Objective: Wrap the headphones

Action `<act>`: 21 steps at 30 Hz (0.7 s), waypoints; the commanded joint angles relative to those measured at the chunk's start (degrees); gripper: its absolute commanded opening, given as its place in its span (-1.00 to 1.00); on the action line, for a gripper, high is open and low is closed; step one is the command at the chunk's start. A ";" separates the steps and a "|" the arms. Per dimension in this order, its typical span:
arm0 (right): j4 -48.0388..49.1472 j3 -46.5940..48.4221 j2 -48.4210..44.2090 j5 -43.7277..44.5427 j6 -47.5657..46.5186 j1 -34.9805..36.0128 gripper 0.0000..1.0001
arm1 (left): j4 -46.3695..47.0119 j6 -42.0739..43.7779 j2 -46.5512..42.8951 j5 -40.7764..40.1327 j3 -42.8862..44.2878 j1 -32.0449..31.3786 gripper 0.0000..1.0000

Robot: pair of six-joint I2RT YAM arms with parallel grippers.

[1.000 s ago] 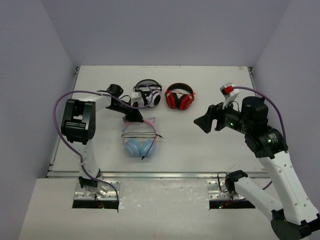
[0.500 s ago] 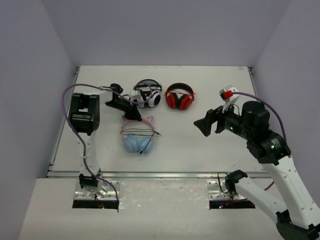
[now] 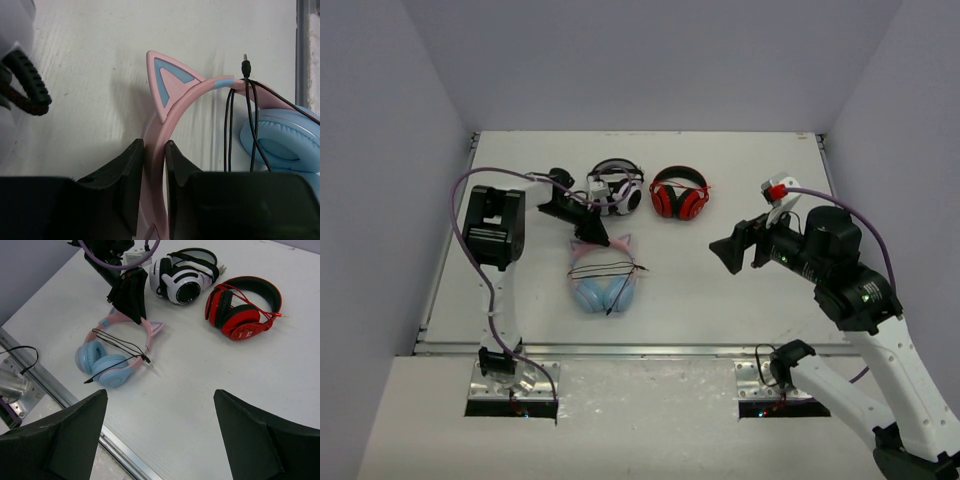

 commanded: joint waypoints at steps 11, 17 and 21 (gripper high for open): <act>3.83 -0.23 -1.15 -0.19 -0.64 0.47 0.77 | -7.90 5.47 0.50 3.02 5.35 -3.80 -0.74; 4.44 -0.93 -1.59 -0.98 -0.47 0.47 0.78 | -10.71 8.02 0.76 2.50 6.50 -4.59 -0.86; 4.36 -1.02 -2.29 -1.15 -0.38 0.47 0.80 | -11.86 10.66 0.67 1.00 5.80 -5.73 -0.99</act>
